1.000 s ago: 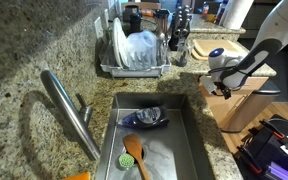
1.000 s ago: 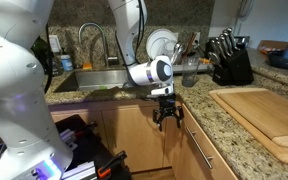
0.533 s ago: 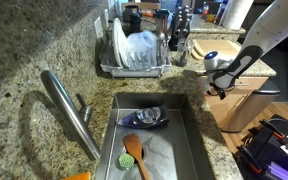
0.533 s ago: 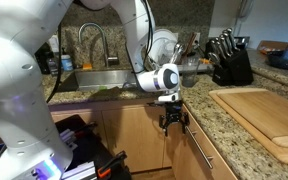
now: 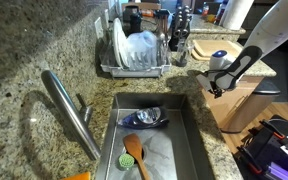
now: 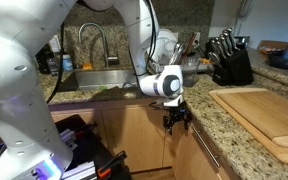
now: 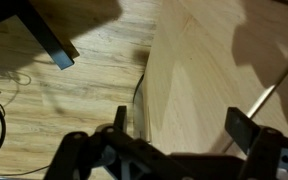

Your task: Remove the jar from the wooden board and put it on the countertop then close the open drawer

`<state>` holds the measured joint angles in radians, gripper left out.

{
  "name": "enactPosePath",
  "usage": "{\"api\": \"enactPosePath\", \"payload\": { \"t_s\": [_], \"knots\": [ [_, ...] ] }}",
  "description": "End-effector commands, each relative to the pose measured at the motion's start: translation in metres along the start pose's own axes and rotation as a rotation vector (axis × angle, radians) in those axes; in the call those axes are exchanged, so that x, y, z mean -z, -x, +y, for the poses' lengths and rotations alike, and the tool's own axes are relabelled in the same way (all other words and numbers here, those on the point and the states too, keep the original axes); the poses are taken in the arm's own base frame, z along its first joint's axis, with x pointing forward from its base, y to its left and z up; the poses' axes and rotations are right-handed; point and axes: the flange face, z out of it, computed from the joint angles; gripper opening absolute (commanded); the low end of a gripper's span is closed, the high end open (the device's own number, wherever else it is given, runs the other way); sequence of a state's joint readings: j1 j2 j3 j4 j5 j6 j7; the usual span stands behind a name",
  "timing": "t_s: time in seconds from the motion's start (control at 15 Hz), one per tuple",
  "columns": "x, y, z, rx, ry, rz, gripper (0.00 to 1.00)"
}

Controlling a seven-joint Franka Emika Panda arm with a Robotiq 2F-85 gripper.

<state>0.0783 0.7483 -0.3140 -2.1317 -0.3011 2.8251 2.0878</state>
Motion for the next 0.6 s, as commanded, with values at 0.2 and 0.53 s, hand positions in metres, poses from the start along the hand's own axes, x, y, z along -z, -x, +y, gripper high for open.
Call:
{"api": "enactPosePath", "payload": {
  "t_s": [0.2, 0.53],
  "knots": [
    [0.019, 0.014, 0.026, 0.131, 0.020, -0.037, 1.00],
    [0.040, 0.012, 0.066, 0.259, 0.048, -0.008, 1.00]
  ]
}}
